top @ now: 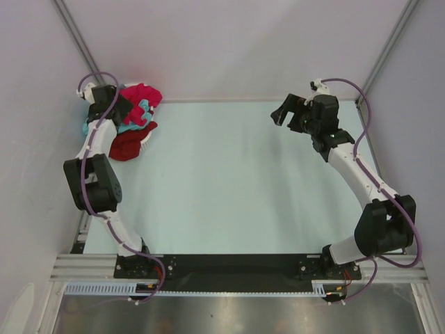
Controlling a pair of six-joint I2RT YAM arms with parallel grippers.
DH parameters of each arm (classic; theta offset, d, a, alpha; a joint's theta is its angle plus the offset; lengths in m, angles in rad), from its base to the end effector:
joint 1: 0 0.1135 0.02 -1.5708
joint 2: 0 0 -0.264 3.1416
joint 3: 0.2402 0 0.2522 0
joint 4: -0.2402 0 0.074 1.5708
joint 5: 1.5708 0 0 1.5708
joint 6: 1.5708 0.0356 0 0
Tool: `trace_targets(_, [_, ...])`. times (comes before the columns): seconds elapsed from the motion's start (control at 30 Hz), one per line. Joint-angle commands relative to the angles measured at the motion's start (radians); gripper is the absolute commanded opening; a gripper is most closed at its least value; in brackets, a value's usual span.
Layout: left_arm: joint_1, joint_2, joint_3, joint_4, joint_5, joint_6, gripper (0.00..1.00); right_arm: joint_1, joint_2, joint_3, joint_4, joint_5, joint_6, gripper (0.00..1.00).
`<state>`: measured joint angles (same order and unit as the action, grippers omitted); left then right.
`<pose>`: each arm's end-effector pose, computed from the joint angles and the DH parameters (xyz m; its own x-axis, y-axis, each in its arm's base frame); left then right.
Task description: Fold and stack the t-shirts
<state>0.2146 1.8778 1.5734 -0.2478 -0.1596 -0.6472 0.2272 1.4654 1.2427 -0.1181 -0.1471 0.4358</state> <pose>0.4330 0.1002 0.2917 -0.2024 -0.6534 -0.7295 -0.5822 0.6792 -0.4468 0.3372 0.0833 0.3439 -0.4461 0.3255 -0.8337 -0.1865 0.8773 0.4423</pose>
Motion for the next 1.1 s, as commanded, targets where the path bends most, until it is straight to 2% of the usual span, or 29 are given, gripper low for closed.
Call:
trace_targets(0.0, [0.008, 0.018, 0.063, 0.038, -0.001, -0.005, 0.75, -0.011, -0.05, -0.015, -0.018, -0.005, -0.022, 1.0])
trace_targets(0.07, [0.009, 0.012, 0.062, 0.038, -0.006, -0.003, 0.73, -0.014, -0.051, -0.015, -0.023, -0.006, -0.023, 1.0])
trace_targets(0.1, [0.009, 0.007, 0.057, 0.041, -0.008, 0.001, 0.62, -0.015, -0.051, -0.014, -0.026, -0.006, -0.026, 1.0])
trace_targets(0.17, [0.008, 0.006, 0.056, 0.057, -0.009, 0.015, 0.56, -0.019, -0.051, -0.017, -0.029, -0.009, -0.028, 1.0])
trace_targets(0.2, [0.008, 0.006, 0.059, 0.058, -0.011, 0.021, 0.47, -0.022, -0.05, -0.017, -0.029, -0.009, -0.029, 1.0])
trace_targets(0.27, [0.008, 0.014, 0.066, 0.056, -0.011, 0.035, 0.41, -0.023, -0.047, -0.019, -0.032, -0.017, -0.029, 1.0])
trace_targets(0.33, [0.008, 0.004, 0.065, 0.044, -0.012, 0.038, 0.31, -0.026, -0.045, -0.017, -0.037, -0.023, -0.029, 1.0])
trace_targets(0.47, [0.008, -0.063, 0.004, 0.086, -0.011, 0.046, 0.17, -0.026, -0.051, -0.02, -0.04, -0.025, -0.029, 1.0])
trace_targets(0.5, [0.008, -0.084, -0.01, 0.09, -0.027, 0.046, 0.01, -0.026, -0.05, -0.022, -0.038, -0.025, -0.029, 1.0])
trace_targets(0.63, [0.009, -0.118, -0.019, 0.084, -0.044, 0.08, 0.0, -0.026, -0.05, -0.034, -0.028, -0.032, -0.022, 1.0])
trace_targets(0.87, [0.009, -0.19, -0.076, 0.111, -0.052, 0.106, 0.0, -0.002, -0.062, -0.063, 0.041, -0.146, -0.016, 1.0])
trace_targets(1.07, [0.008, -0.218, -0.099, 0.127, -0.046, 0.124, 0.0, 0.037, -0.054, -0.055, 0.069, -0.132, -0.016, 1.0])
